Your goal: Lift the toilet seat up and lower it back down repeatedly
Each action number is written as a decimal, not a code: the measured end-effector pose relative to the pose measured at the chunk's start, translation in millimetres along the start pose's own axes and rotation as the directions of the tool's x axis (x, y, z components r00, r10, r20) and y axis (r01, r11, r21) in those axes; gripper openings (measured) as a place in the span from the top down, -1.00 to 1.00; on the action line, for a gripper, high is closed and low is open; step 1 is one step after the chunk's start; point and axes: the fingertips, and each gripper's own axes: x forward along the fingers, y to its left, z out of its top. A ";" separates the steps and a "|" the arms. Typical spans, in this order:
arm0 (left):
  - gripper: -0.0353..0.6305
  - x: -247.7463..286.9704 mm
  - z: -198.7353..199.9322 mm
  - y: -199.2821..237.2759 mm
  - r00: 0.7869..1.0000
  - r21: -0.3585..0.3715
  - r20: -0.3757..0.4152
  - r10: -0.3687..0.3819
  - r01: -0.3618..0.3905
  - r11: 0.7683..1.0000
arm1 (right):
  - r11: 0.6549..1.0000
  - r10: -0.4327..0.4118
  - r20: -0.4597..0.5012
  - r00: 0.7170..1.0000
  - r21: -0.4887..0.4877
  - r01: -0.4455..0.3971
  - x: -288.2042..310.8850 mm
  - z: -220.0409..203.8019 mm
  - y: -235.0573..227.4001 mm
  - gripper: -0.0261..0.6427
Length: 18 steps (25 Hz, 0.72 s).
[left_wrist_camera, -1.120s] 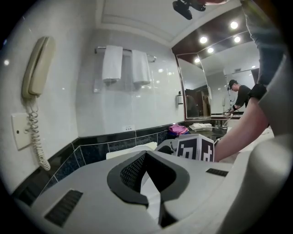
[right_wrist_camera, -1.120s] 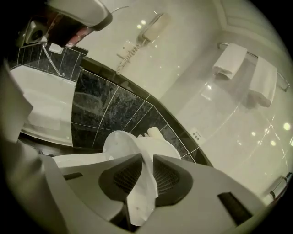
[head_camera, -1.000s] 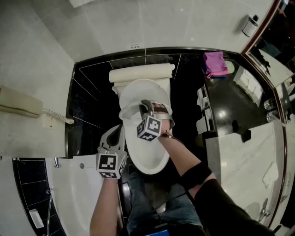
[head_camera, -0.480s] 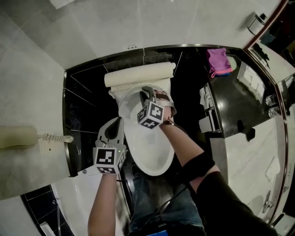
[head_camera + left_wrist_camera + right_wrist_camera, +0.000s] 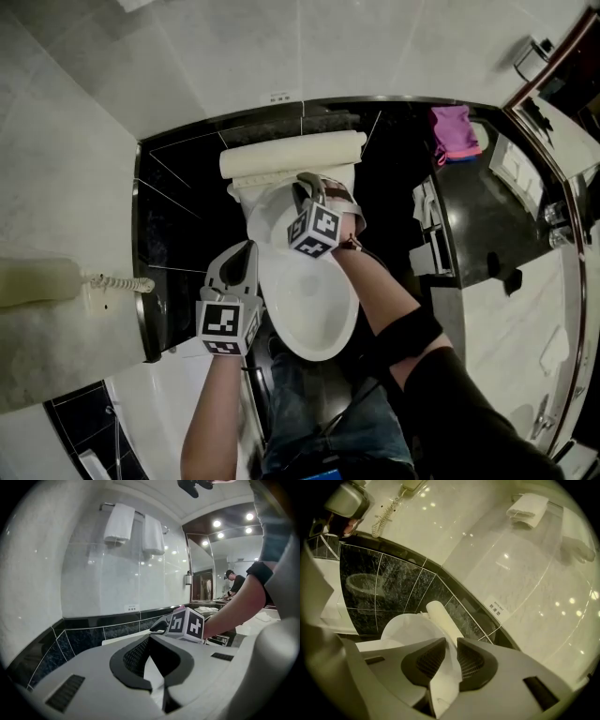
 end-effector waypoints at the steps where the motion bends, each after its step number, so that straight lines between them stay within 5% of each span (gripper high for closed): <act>1: 0.89 -0.5 -0.6 1.2 1.000 -0.002 -0.001 0.003 -0.003 1.000 | 1.000 0.003 -0.001 1.000 0.000 -0.003 0.7 0.3 0.0 0.66; 9: 0.89 -16.3 20.9 -5.4 0.999 0.005 0.019 0.034 -0.035 0.999 | 0.998 -0.046 0.052 0.998 0.036 0.044 -37.5 7.0 -18.2 0.54; 14: 0.89 -55.8 53.9 -34.8 0.995 -0.018 0.037 0.096 -0.096 0.995 | 0.980 -0.025 0.139 0.990 0.197 -0.003 -131.2 7.3 -24.6 0.86; 18: 0.89 -103.2 76.9 -79.5 0.989 -0.095 0.027 0.145 -0.142 0.985 | 0.959 0.000 0.185 0.983 0.277 -0.052 -224.9 0.5 -24.1 0.87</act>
